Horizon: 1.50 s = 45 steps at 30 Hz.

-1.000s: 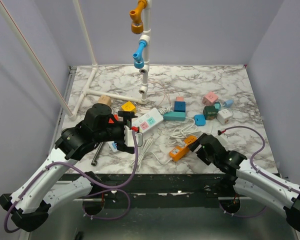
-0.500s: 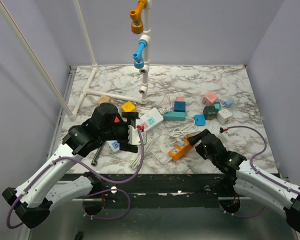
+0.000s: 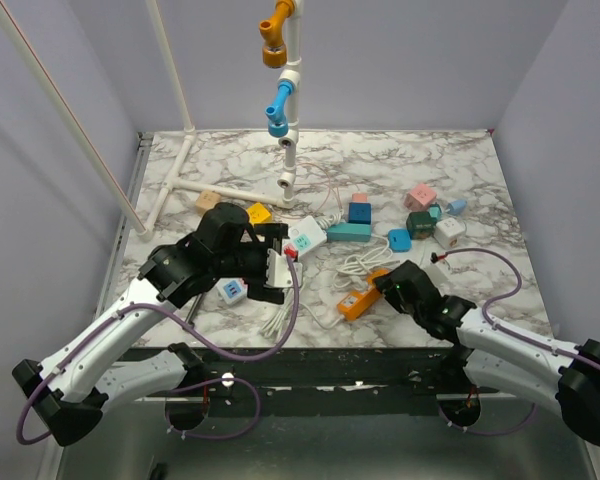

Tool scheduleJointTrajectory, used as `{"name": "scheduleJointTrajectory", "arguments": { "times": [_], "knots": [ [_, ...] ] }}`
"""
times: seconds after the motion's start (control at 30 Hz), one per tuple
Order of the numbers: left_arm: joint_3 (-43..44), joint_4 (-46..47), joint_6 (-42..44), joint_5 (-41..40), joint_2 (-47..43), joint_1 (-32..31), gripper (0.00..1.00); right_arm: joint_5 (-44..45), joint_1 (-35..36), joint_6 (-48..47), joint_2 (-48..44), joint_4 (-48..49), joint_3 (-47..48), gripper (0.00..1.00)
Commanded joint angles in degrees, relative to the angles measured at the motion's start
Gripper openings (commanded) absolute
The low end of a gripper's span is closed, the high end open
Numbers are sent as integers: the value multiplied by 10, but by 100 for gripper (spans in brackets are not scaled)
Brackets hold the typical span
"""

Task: Pull the plug off the socket
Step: Remove the plug from the socket.

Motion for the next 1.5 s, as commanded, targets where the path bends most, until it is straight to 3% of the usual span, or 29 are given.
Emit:
{"name": "scheduleJointTrajectory", "arguments": {
  "times": [0.0, 0.1, 0.3, 0.37, 0.43, 0.53, 0.63, 0.83, 1.0, 1.27, 1.47],
  "knots": [
    [-1, 13, 14, 21, 0, -20, 98, 31, 3, -5, 21, 58, 4, 38],
    [-15, 19, 36, 30, 16, -44, 99, 22, 3, -28, 36, 60, 19, 17],
    [-48, 96, 51, 12, 75, -100, 98, 9, 3, -88, -26, 71, 17, 4],
    [-73, 162, 29, -17, 96, -124, 98, -5, 3, -104, -63, 87, 3, 2],
    [-114, 263, -3, -105, 112, -165, 98, -23, 4, -120, -97, 95, -10, 1],
    [-163, 355, 12, -162, 138, -210, 99, -49, 3, -138, -140, 94, -25, 1],
    [-198, 476, 24, -207, 164, -213, 98, -67, 3, -152, -171, 73, -26, 1],
    [-189, 577, 28, -248, 211, -213, 99, -82, 3, -166, -192, 53, -21, 0],
    [-156, 535, 13, -212, 230, -211, 99, -84, 3, -196, -183, 30, -4, 1],
    [-59, 252, 3, 13, 252, -190, 98, -88, 3, -221, -206, 32, 7, 1],
    [9, 154, 27, 54, 301, -168, 98, -90, 4, -266, -212, 23, 27, 1]
  ]
}}
